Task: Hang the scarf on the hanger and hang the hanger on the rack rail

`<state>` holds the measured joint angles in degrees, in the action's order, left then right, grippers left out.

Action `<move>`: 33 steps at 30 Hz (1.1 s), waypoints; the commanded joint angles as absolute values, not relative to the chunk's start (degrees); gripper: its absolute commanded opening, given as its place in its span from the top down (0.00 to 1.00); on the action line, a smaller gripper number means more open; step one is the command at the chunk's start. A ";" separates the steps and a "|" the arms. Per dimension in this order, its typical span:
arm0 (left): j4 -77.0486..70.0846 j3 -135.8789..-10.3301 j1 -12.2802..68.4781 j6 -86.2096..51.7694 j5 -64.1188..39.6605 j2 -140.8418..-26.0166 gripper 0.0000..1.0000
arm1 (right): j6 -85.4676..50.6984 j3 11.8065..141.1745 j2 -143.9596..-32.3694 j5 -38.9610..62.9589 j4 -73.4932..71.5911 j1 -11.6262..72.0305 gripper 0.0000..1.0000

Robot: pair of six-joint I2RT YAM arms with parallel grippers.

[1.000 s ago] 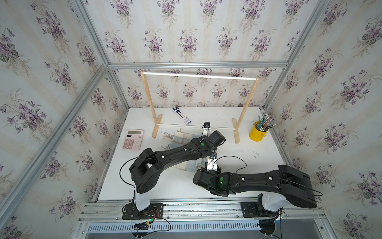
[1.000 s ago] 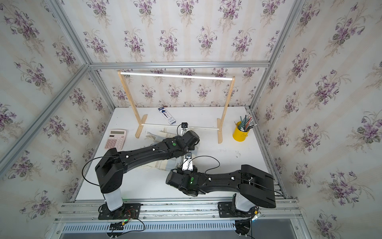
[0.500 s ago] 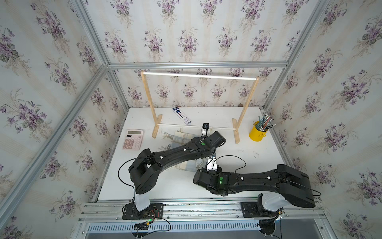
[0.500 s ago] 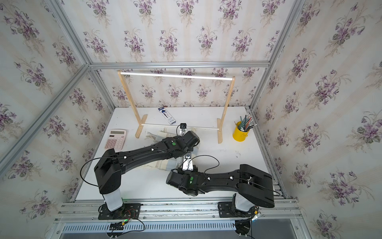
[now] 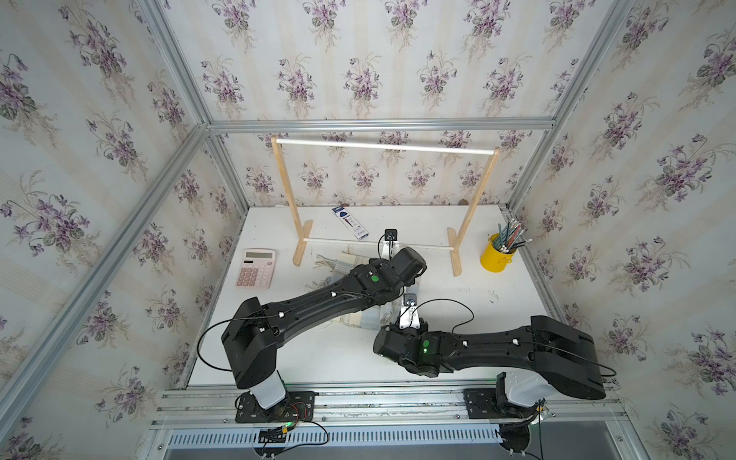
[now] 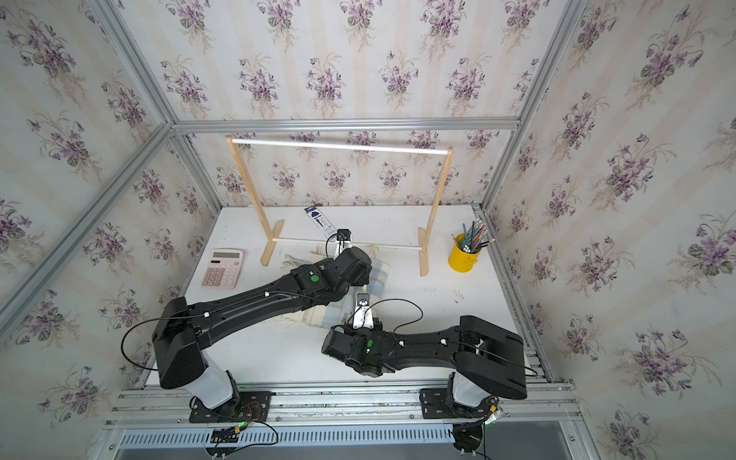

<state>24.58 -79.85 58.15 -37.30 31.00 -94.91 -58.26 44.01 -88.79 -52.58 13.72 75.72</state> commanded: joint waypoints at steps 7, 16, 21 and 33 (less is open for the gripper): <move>15.22 -77.91 58.18 -29.22 29.12 -87.93 0.21 | -58.63 43.68 -88.52 -52.32 15.65 75.60 1.00; 19.80 -67.14 52.96 -34.02 32.90 -75.97 0.21 | -52.83 42.98 -79.24 -53.86 15.93 75.55 1.00; 15.01 -57.53 49.12 -37.90 25.63 -75.07 0.21 | -48.23 41.82 -75.41 -53.62 13.46 75.16 1.00; -3.55 -47.11 47.46 -39.26 10.46 -79.80 0.23 | -36.91 42.85 -68.96 -54.47 6.90 73.33 1.00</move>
